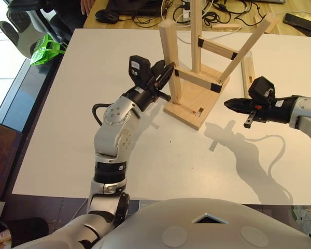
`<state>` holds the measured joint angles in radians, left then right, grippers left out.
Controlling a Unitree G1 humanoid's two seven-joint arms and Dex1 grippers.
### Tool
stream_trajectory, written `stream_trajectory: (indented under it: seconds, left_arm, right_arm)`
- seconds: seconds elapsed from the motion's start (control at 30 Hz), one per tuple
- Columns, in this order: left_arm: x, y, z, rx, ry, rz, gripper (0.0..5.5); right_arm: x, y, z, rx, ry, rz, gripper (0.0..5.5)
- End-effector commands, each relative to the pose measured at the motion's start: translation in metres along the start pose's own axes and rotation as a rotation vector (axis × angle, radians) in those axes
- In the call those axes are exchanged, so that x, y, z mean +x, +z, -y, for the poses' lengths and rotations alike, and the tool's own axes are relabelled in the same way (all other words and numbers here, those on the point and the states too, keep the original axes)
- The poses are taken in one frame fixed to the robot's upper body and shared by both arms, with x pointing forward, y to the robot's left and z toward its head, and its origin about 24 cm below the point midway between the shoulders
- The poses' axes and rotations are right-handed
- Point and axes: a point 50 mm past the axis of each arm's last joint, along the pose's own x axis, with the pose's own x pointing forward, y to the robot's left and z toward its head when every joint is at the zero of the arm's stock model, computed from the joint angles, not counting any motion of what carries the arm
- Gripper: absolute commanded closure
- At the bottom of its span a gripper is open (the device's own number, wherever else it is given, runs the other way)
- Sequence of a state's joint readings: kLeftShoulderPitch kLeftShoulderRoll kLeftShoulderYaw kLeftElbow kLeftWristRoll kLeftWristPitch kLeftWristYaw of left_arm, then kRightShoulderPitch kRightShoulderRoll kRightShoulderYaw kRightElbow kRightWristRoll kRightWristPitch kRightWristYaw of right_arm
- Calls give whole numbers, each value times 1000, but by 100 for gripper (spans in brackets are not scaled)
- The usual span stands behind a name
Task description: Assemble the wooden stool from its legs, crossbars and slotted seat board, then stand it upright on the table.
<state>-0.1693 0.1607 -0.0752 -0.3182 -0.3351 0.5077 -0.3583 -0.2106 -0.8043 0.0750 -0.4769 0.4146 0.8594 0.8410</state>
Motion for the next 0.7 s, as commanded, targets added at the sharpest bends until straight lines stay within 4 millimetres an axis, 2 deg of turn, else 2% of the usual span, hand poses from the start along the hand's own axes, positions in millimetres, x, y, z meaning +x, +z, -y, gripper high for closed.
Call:
stream_trajectory:
  seconds: [0.03,0.43,0.7]
  left_arm:
    - [-11,-20,8,-31,-29,-135,455]
    - [-11,-17,11,9,-52,-124,455]
    - [-13,-10,10,20,-44,-51,455]
  right_arm:
    - [-3,4,3,-24,-18,2,550]
    - [-1,3,3,-30,-17,11,550]
    - [2,0,2,-28,-9,10,550]
